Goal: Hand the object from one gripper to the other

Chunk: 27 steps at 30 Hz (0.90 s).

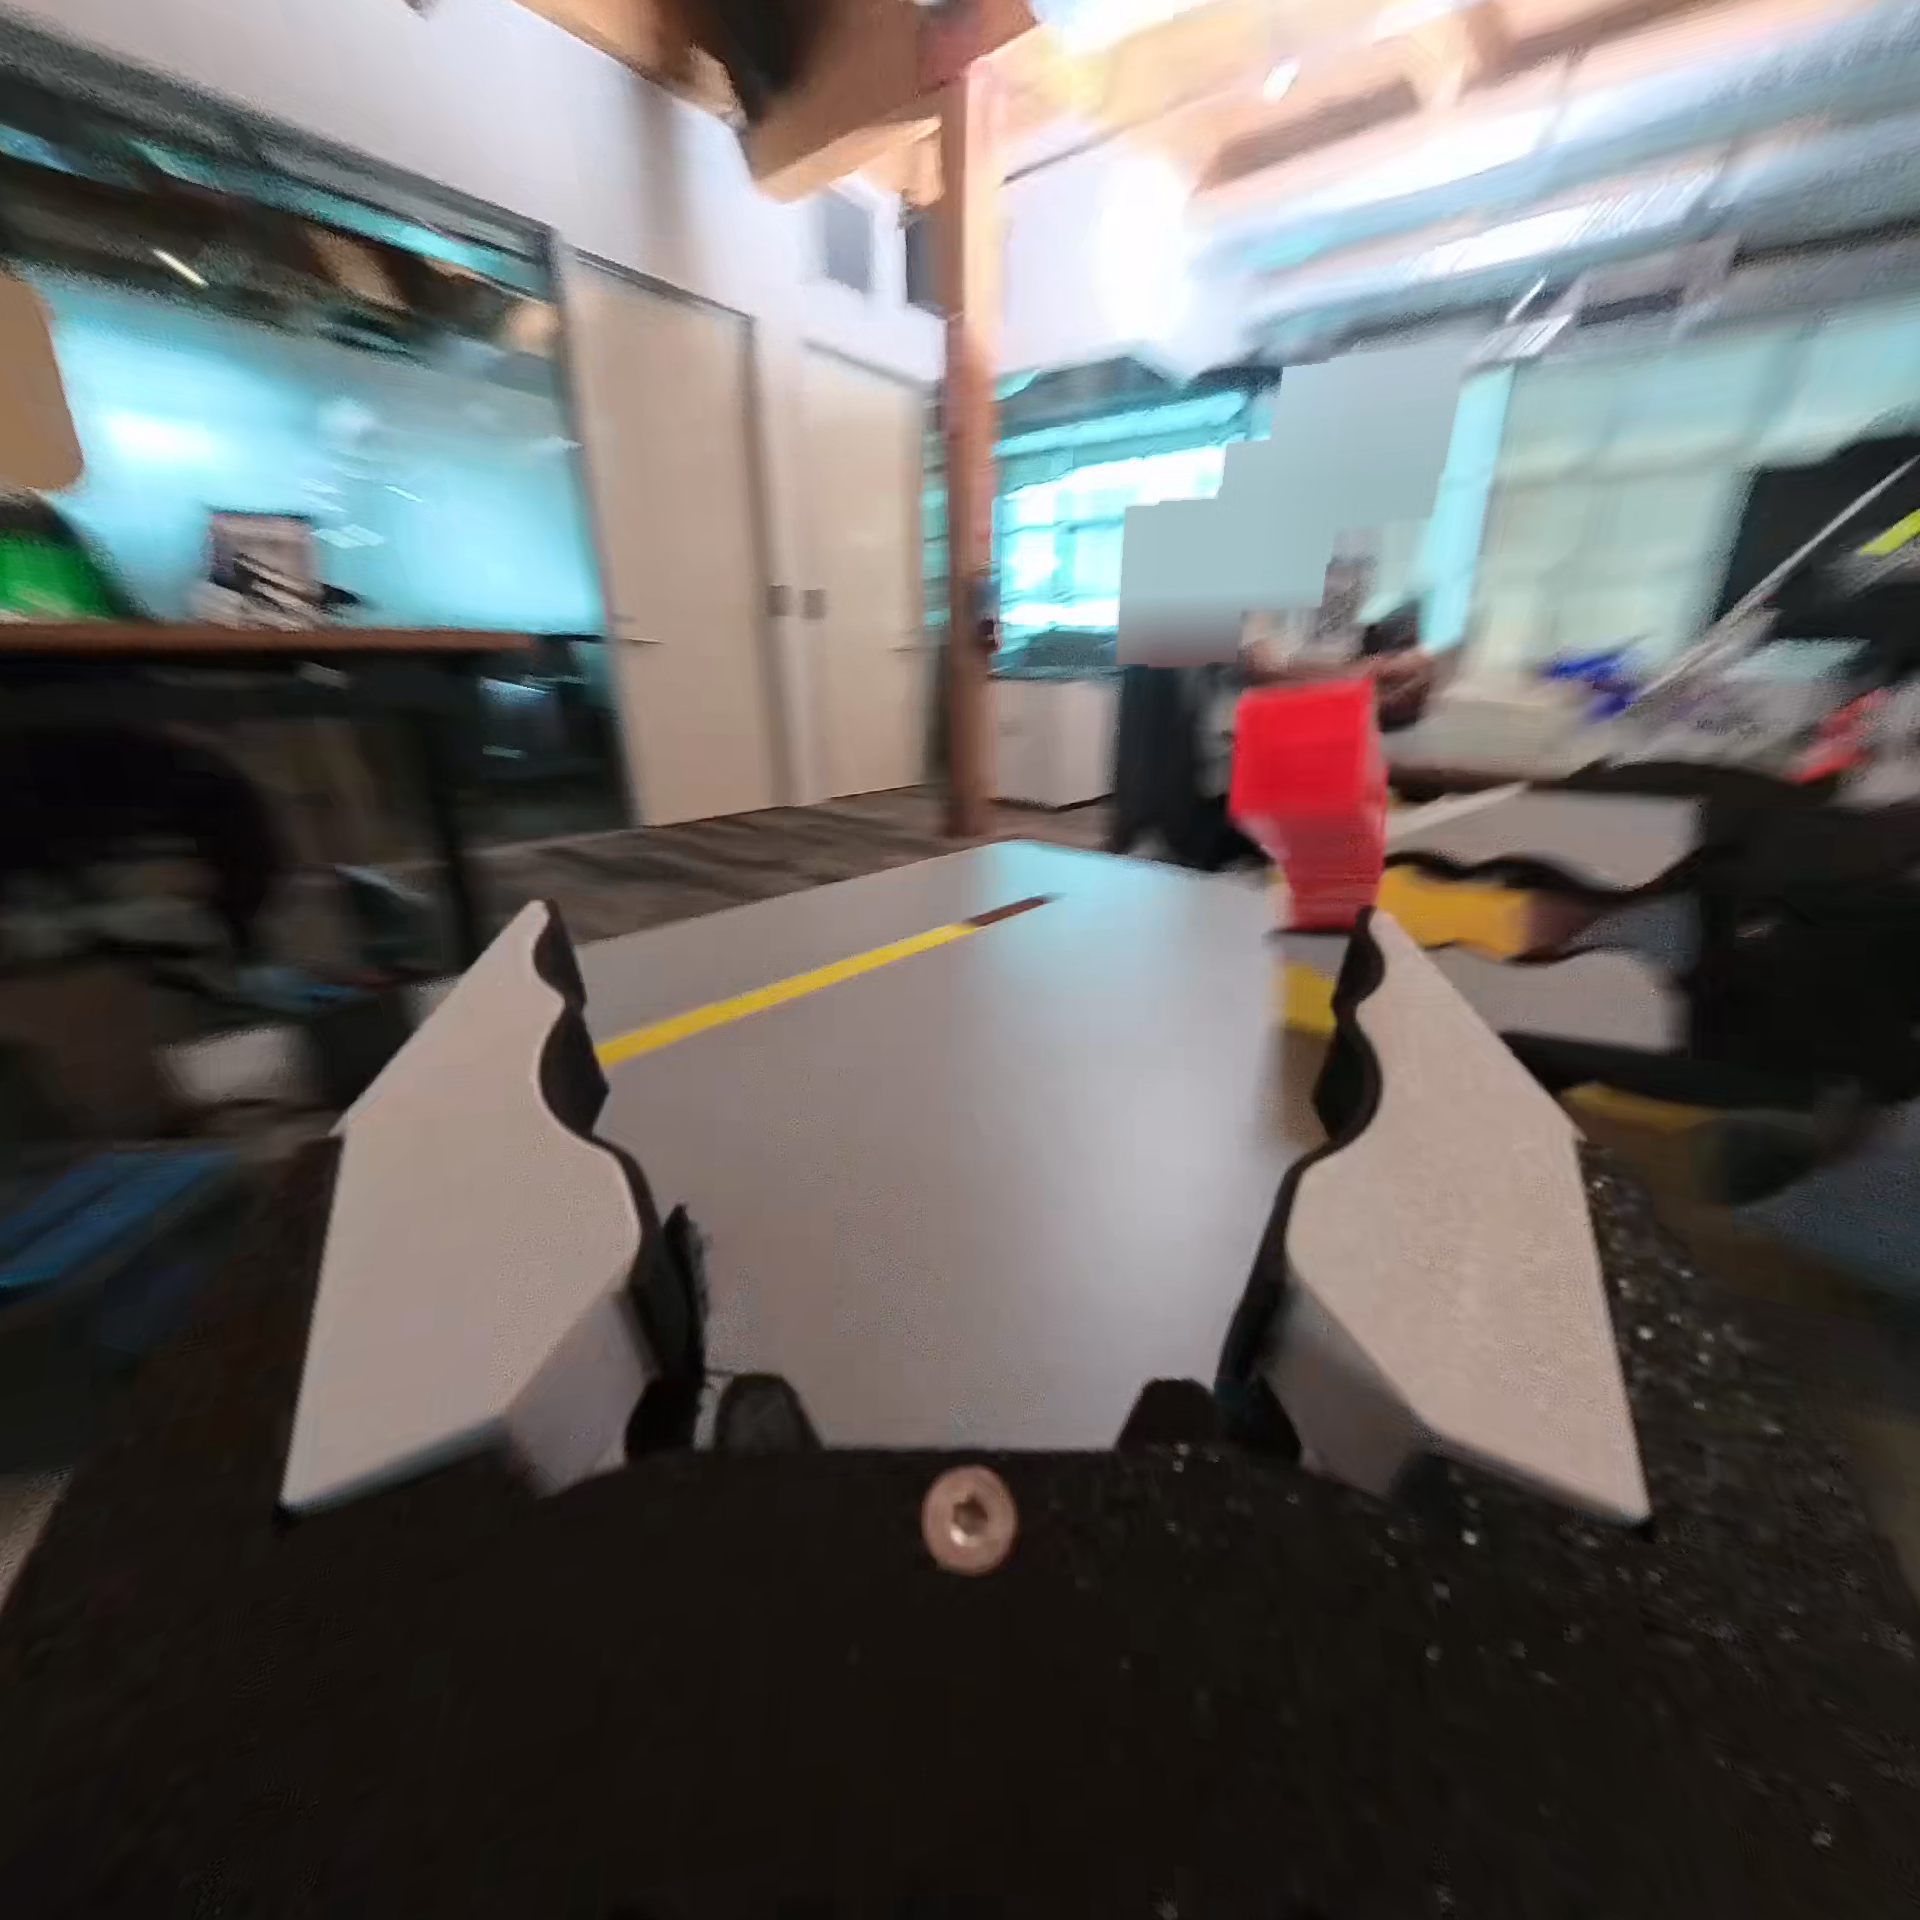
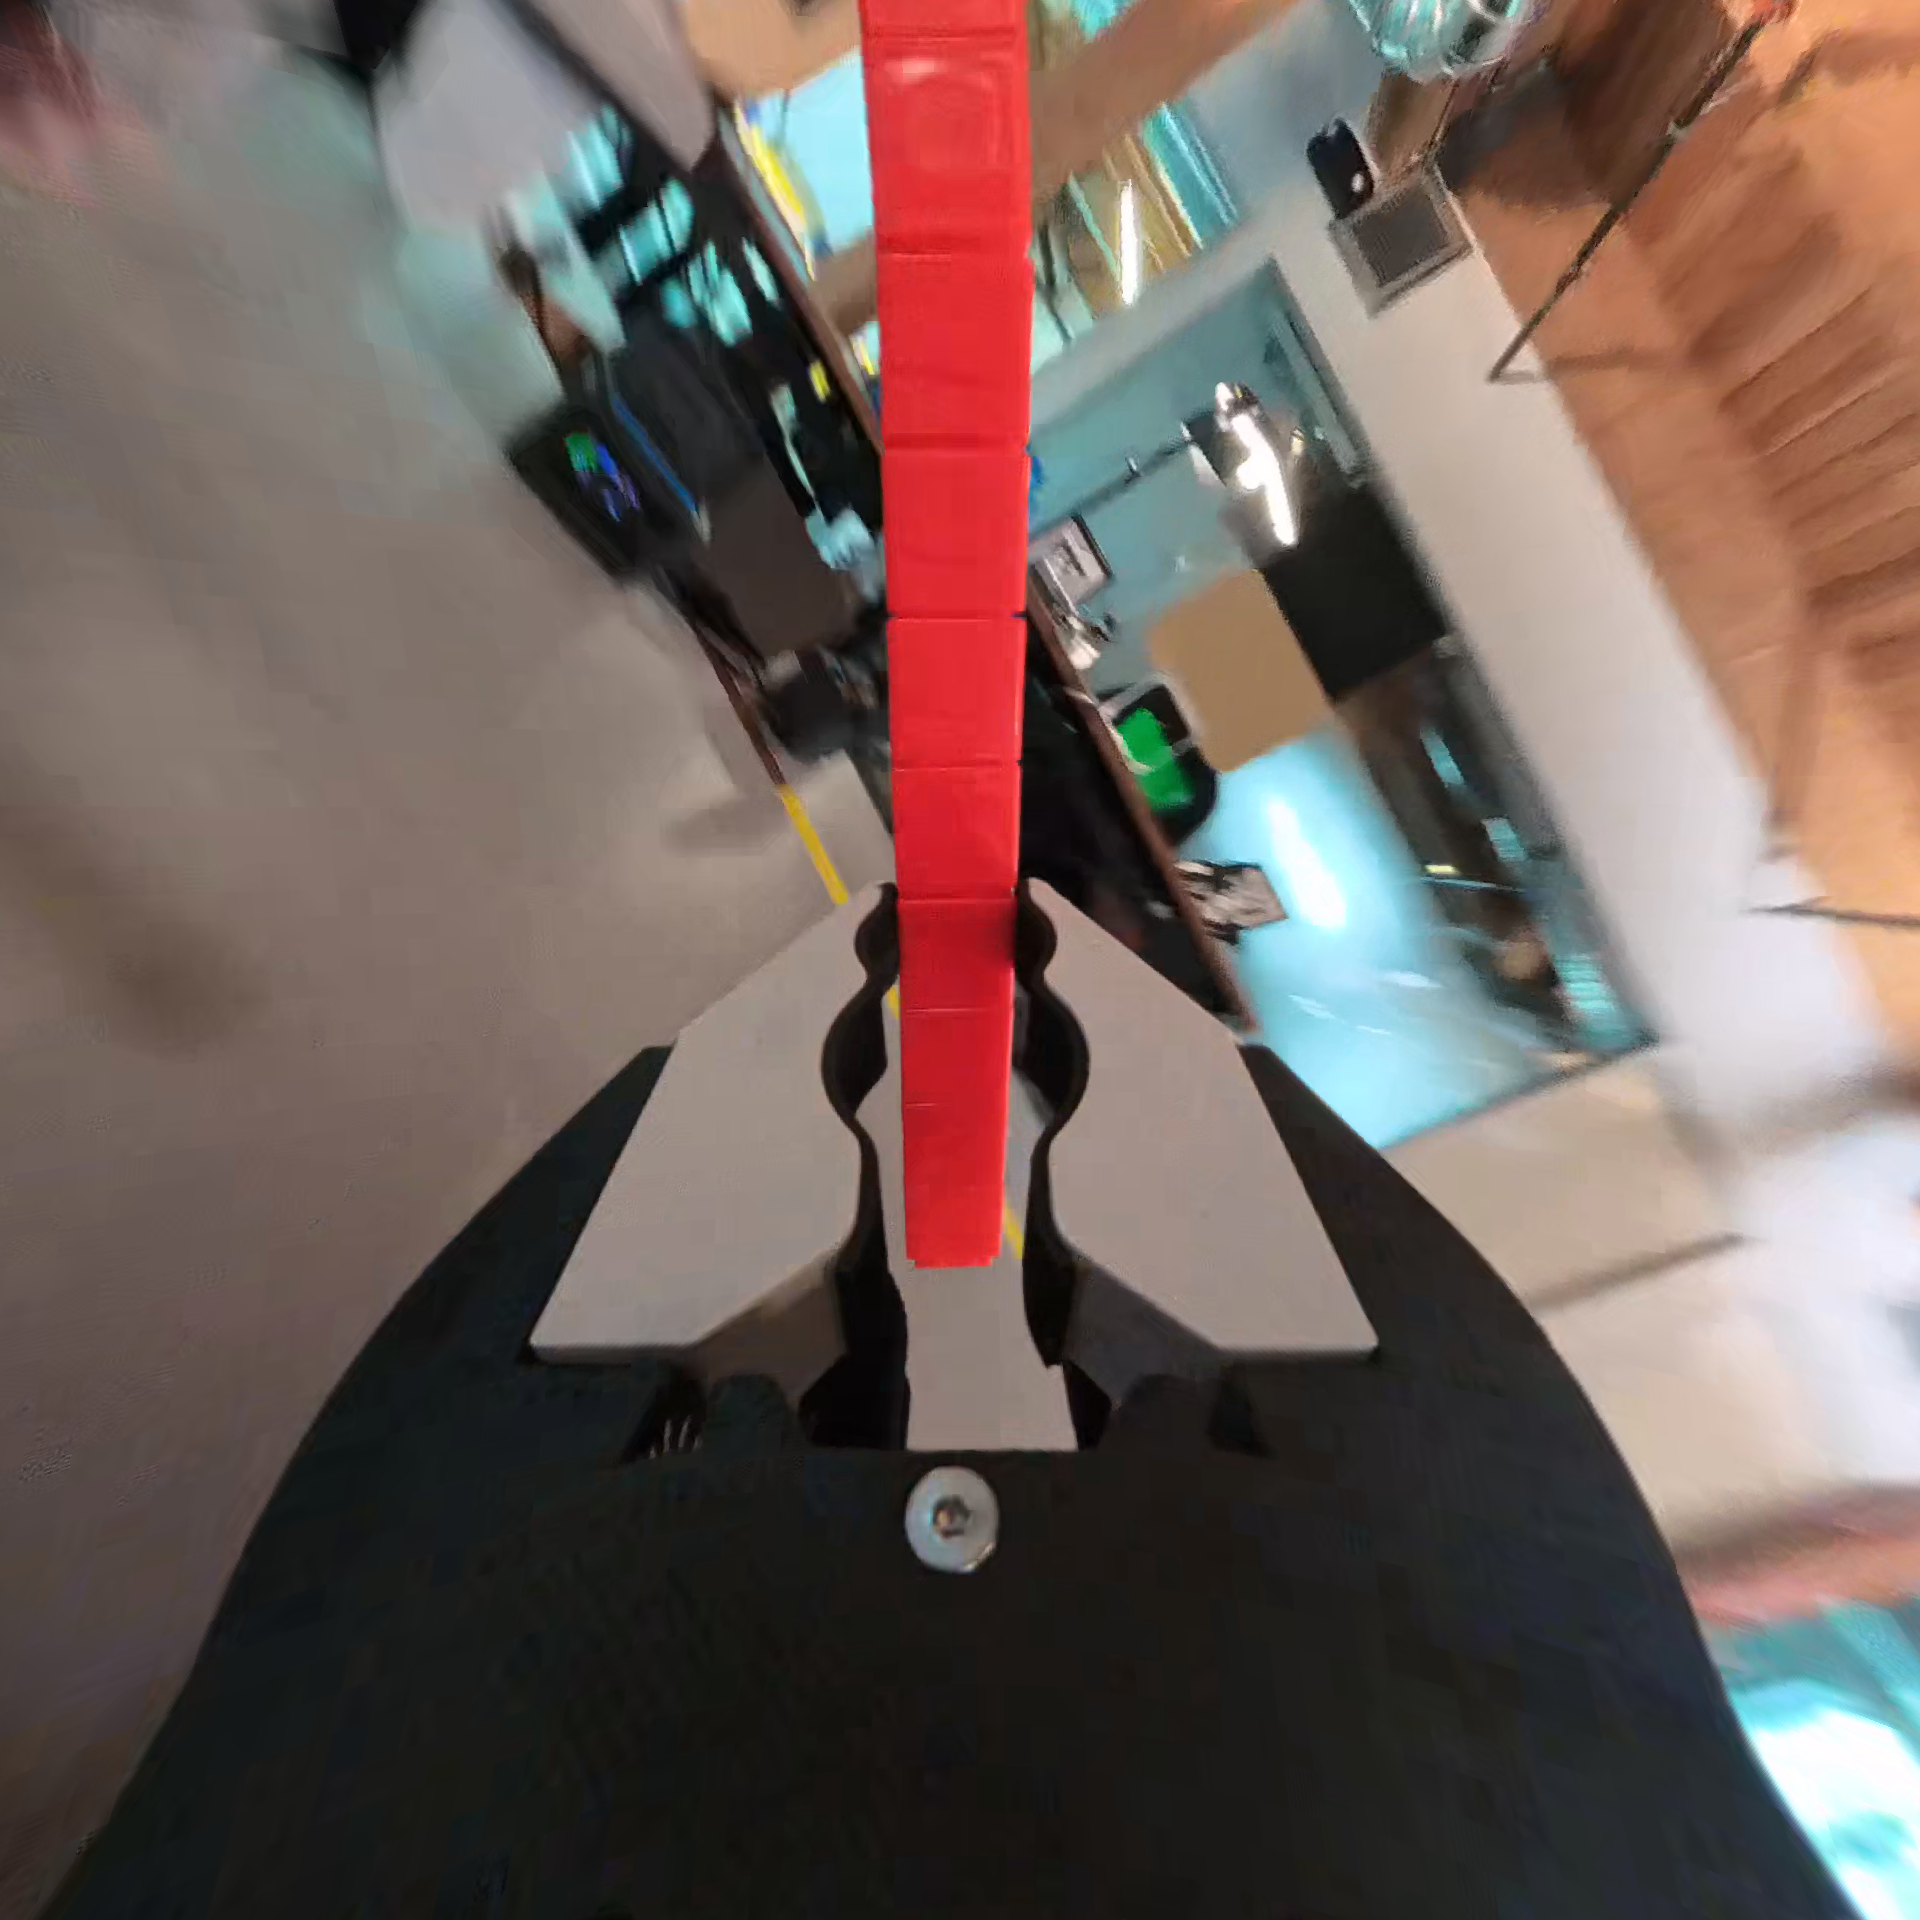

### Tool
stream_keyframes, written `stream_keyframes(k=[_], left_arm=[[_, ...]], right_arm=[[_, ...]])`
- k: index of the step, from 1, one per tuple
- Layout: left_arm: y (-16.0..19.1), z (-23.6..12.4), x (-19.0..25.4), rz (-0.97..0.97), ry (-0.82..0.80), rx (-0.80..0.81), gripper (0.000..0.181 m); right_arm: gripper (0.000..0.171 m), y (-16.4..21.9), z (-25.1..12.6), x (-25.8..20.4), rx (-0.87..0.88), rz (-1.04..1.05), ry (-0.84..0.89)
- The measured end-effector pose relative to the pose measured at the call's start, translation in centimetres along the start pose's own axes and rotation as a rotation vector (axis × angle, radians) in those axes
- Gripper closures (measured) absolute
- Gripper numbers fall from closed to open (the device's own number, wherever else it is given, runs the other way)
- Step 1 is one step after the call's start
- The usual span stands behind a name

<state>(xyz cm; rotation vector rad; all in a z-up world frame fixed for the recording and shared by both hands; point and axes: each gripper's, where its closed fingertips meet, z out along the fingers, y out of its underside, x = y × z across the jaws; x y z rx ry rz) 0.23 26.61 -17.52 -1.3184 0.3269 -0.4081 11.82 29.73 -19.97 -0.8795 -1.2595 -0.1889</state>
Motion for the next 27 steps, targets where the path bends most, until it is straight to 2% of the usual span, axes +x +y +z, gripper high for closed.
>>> stream_keyframes(k=[3, 5, 8, 10, 12, 14, 15, 18, 19, 20, 22, 27], left_arm=[[0.4, -0.6, -0.5, 0.421, -0.146, -0.11, 0.04], [1.3, -0.2, 0.9, 0.696, -0.15, -0.199, 0.047], [5.2, 0.9, 3.8, 0.988, -0.04, -0.409, 0.085], [7.0, 1.6, 3.9, 1.167, -0.065, -0.513, 0.106], [7.6, 2.2, 4.1, 1.263, -0.086, -0.538, 0.123], [7.3, 2.5, 4.1, 1.271, -0.112, -0.532, 0.149], [7.1, 2.4, 3.9, 1.254, -0.123, -0.534, 0.158], [7.2, 2.3, 2.8, 1.105, -0.157, -0.577, 0.16], [7.2, 2.3, 2.5, 1.023, -0.168, -0.575, 0.16], [7.0, 2.2, 2.3, 0.921, -0.17, -0.559, 0.161], [6.9, 2.2, 2.3, 0.654, -0.138, -0.523, 0.161], [6.1, 2.4, 5.5, -0.156, 0.184, -0.403, 0.161]], right_arm=[[0.152, 1.7, 0.7, -0.9, -0.116, -0.236, 0.025], [0.151, 2.2, 1.1, -1.6, -0.148, -0.307, 0.02], [0.151, 2.2, 1.4, -1.9, -0.149, -0.336, 0.022], [0.151, 1.9, 1.4, -1.8, -0.141, -0.347, 0.03], [0.151, 1.6, 1.4, -1.9, -0.133, -0.363, 0.031], [0.151, 1.6, 1.4, -2.1, -0.139, -0.381, 0.02], [0.151, 1.6, 1.4, -2.2, -0.137, -0.378, 0.015], [0.143, 0.1, 1.3, -0.4, -0.059, -0.218, 0.126], [0.13, -0.6, 1.0, 0.2, -0.025, -0.143, 0.141], [0.11, -1.2, 0.8, 0.7, 0.006, -0.075, 0.148], [0.084, -2.1, 0.3, 1.8, 0.05, -0.009, 0.181], [0.073, -2.9, -0.3, 2.6, 0.099, -0.138, 0.279]])
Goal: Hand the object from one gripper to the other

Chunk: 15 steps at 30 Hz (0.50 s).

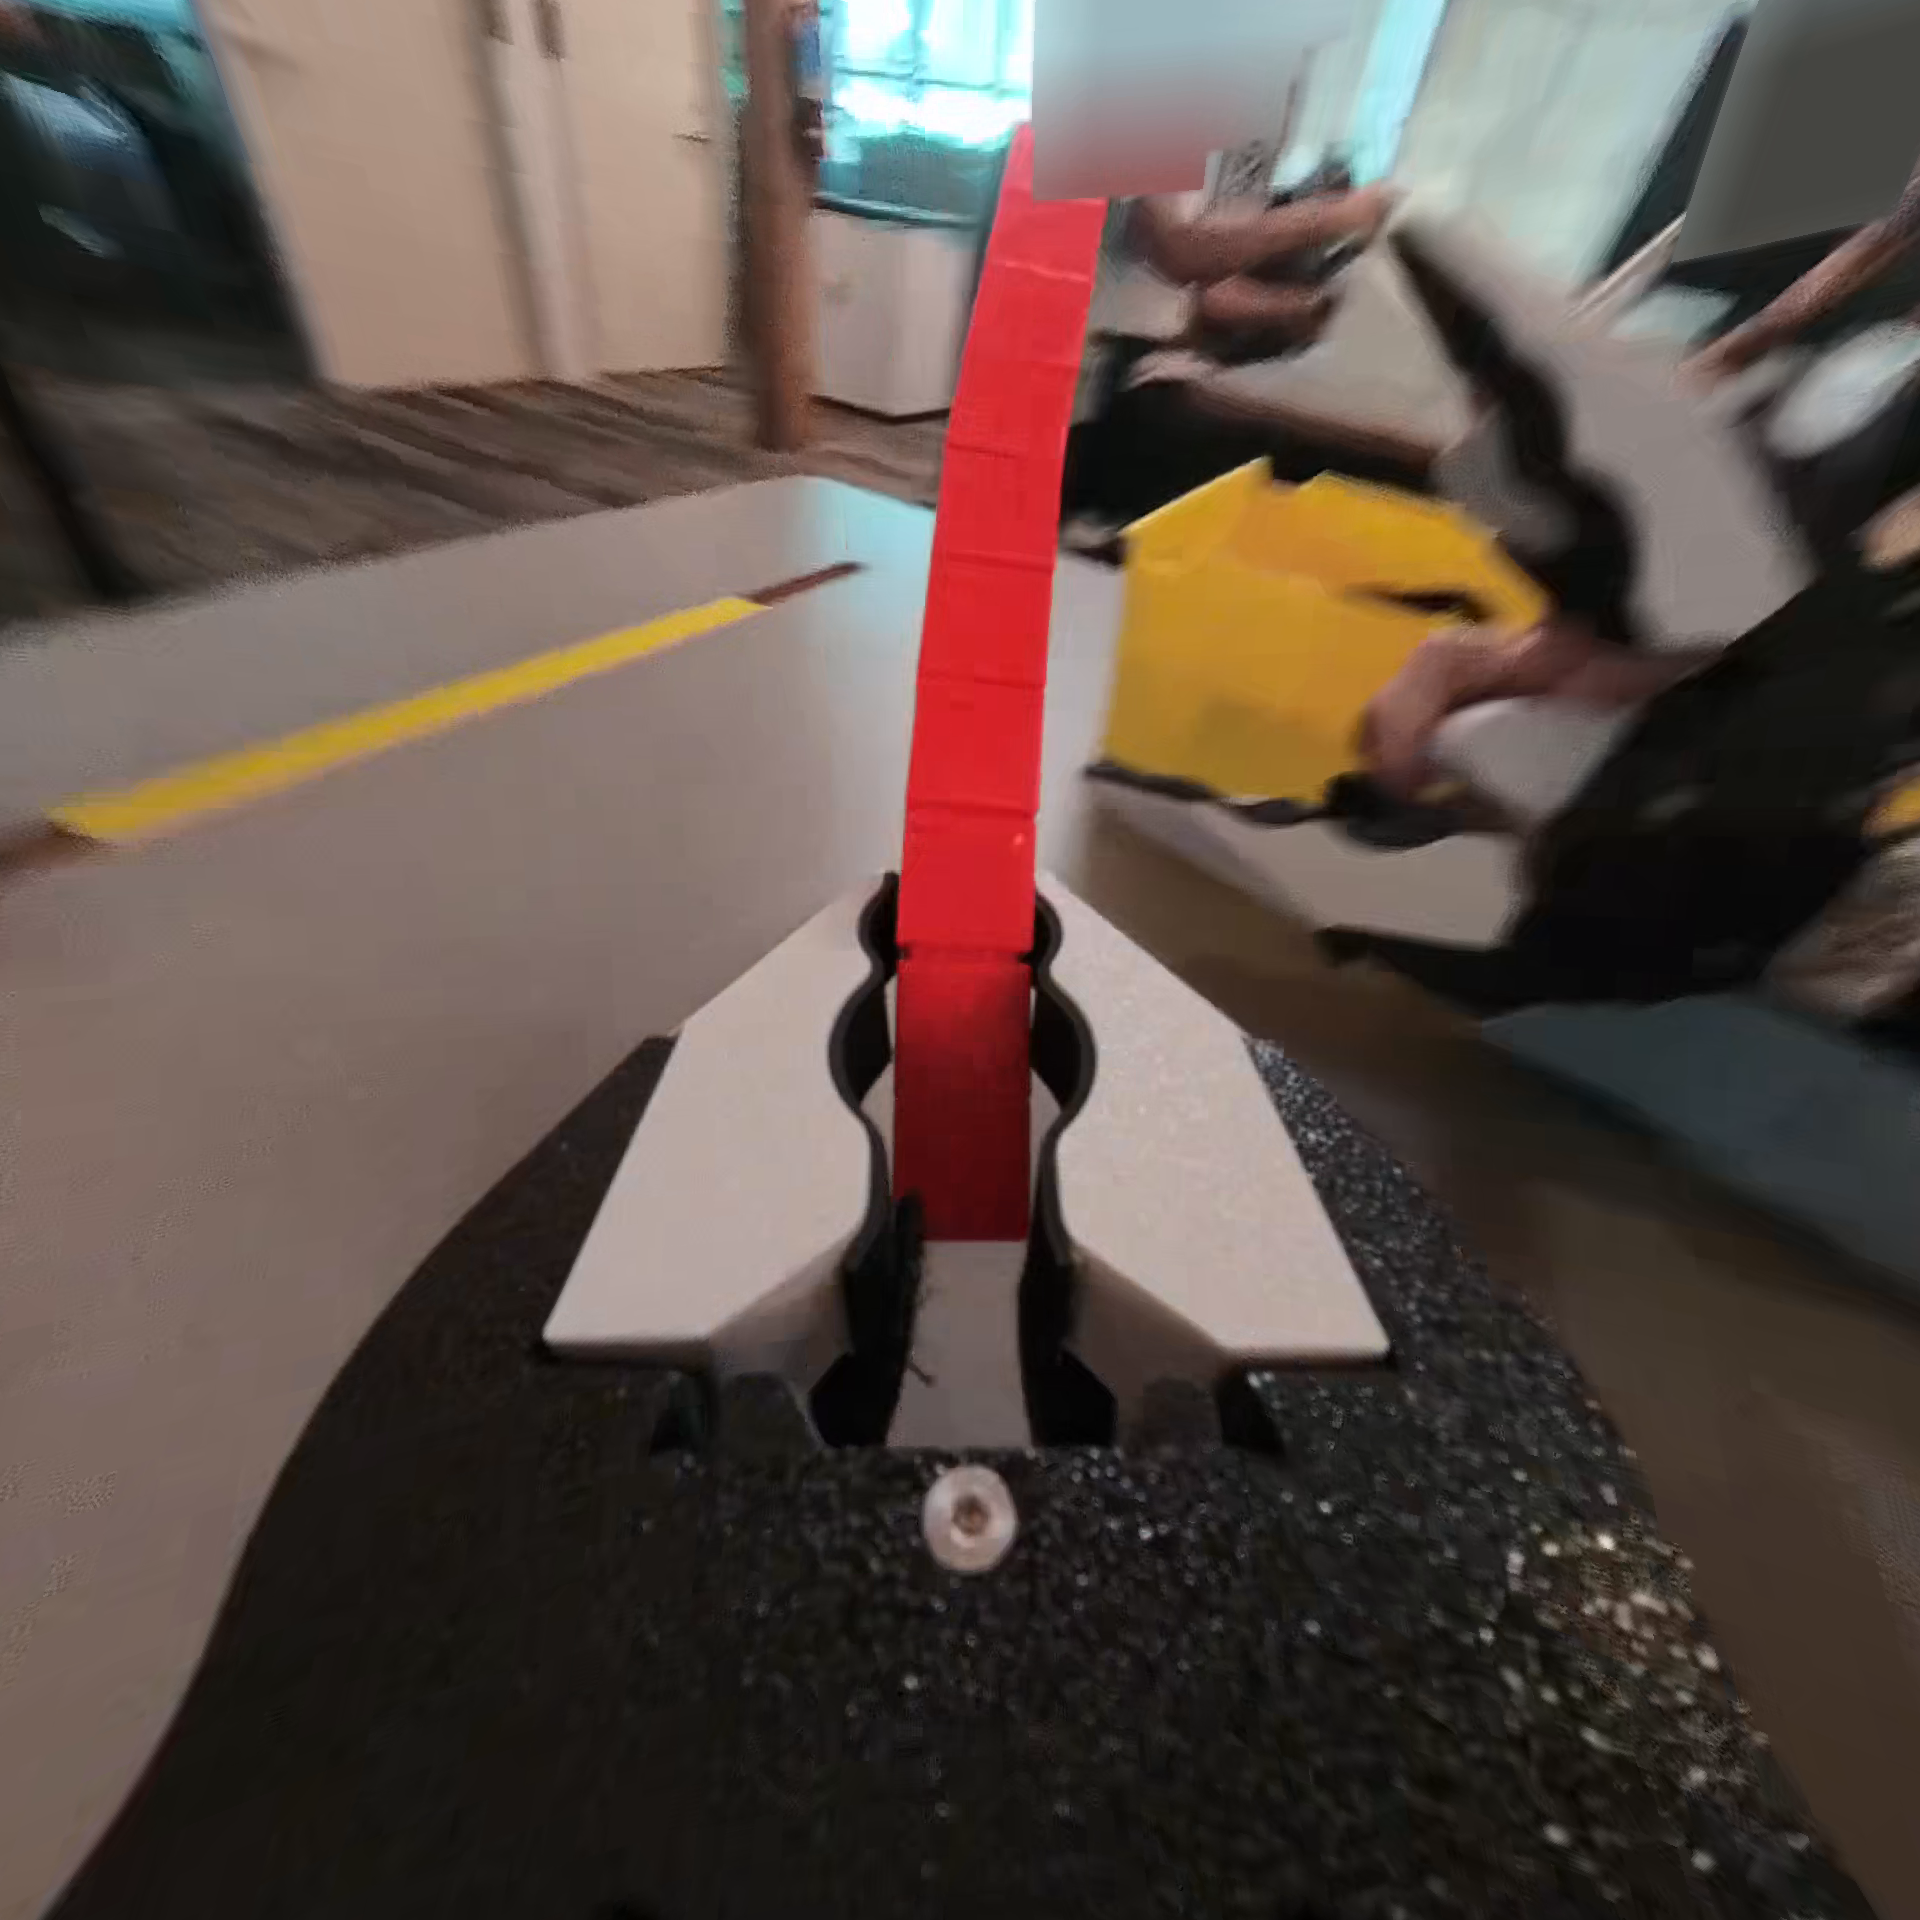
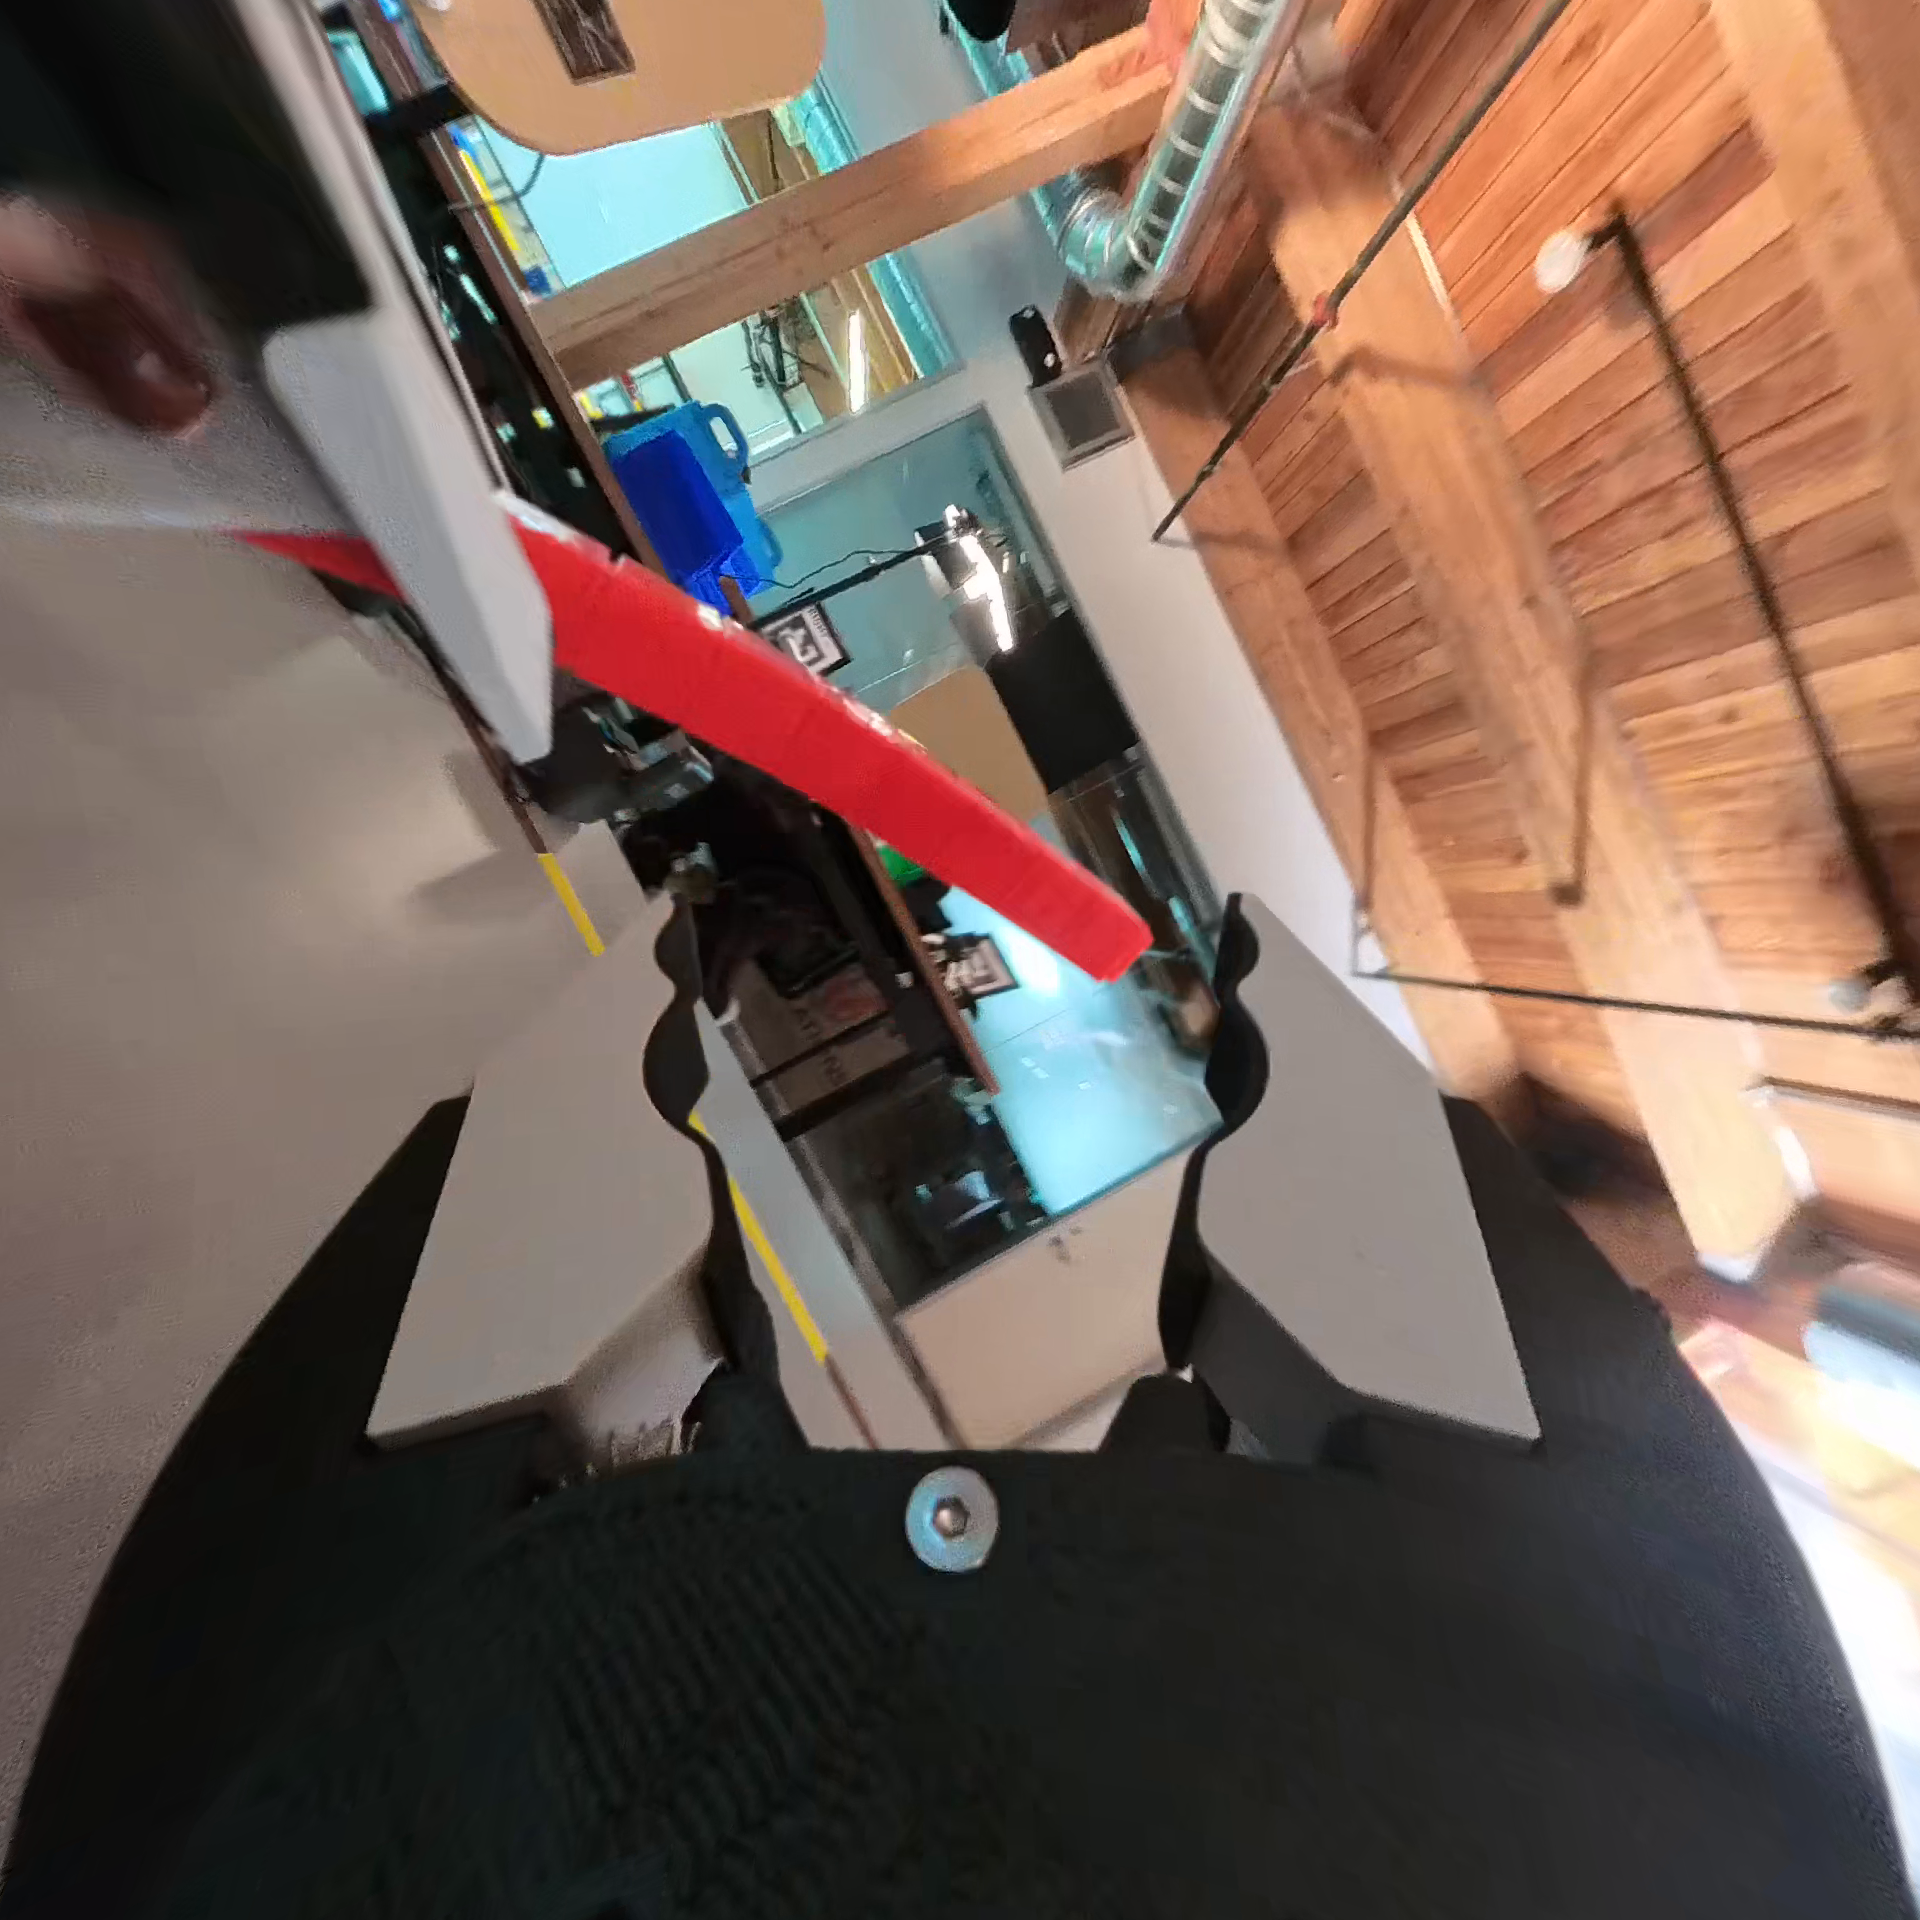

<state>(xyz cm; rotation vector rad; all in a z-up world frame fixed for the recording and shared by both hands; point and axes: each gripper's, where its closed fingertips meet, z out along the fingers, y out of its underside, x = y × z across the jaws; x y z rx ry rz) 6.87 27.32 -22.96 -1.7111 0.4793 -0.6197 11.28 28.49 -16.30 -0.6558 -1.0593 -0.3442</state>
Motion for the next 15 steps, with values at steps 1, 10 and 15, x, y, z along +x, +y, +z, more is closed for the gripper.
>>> stream_keyframes(k=[1, 10, 15], left_arm=[[0.0, -0.1, 0.7, -0.115, 0.098, 0.004, 0.161], [3.4, -1.0, 6.8, -0.658, 0.671, -0.233, 0.162], [2.3, -1.2, 8.0, -0.641, 0.772, -0.18, 0.153]], right_arm=[[0.073, 0.0, 0.0, -0.2, 0.003, -0.035, 0.005], [0.1, 0.1, 0.8, -1.9, 0.003, -0.229, 0.028], [0.136, 0.9, 0.7, -2.7, -0.03, -0.226, -0.026]])
